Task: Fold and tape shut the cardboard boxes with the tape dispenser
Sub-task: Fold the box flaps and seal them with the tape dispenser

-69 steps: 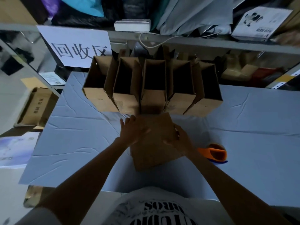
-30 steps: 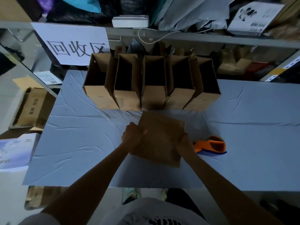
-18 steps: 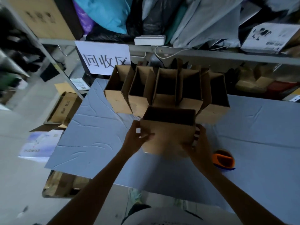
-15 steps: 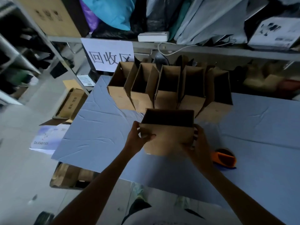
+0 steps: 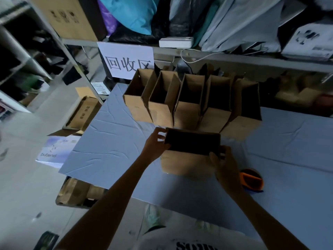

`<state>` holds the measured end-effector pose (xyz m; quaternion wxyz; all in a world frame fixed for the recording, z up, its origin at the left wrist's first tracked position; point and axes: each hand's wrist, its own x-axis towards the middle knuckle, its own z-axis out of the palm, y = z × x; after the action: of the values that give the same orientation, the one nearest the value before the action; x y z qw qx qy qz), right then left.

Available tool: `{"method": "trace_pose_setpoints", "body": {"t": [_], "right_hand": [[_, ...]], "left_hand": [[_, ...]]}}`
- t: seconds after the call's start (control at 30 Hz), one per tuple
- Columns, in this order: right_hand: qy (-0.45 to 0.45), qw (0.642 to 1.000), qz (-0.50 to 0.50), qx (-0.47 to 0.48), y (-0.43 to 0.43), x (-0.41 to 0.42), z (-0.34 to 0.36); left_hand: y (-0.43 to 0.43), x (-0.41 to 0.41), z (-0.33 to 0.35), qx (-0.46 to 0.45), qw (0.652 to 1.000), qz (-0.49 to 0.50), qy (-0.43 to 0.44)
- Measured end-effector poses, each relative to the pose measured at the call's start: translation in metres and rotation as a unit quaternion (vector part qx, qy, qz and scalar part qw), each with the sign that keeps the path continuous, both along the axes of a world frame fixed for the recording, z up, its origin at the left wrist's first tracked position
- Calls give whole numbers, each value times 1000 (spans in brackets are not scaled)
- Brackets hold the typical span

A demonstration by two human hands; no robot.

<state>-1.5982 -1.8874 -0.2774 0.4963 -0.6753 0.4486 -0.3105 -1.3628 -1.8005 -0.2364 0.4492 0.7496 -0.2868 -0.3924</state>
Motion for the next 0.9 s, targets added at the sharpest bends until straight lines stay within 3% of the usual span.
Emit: {"method": "trace_pose_setpoints", "body": {"t": [0.27, 0.57, 0.9], "right_hand": [[65, 997, -42, 20, -20, 25, 4], [47, 999, -16, -9, -20, 27, 11], [56, 997, 32, 43, -19, 19, 8]], "left_hand": [[1, 25, -7, -73, 996, -33, 37], [3, 29, -10, -86, 992, -41, 77], [4, 28, -19, -63, 996, -48, 37]]}}
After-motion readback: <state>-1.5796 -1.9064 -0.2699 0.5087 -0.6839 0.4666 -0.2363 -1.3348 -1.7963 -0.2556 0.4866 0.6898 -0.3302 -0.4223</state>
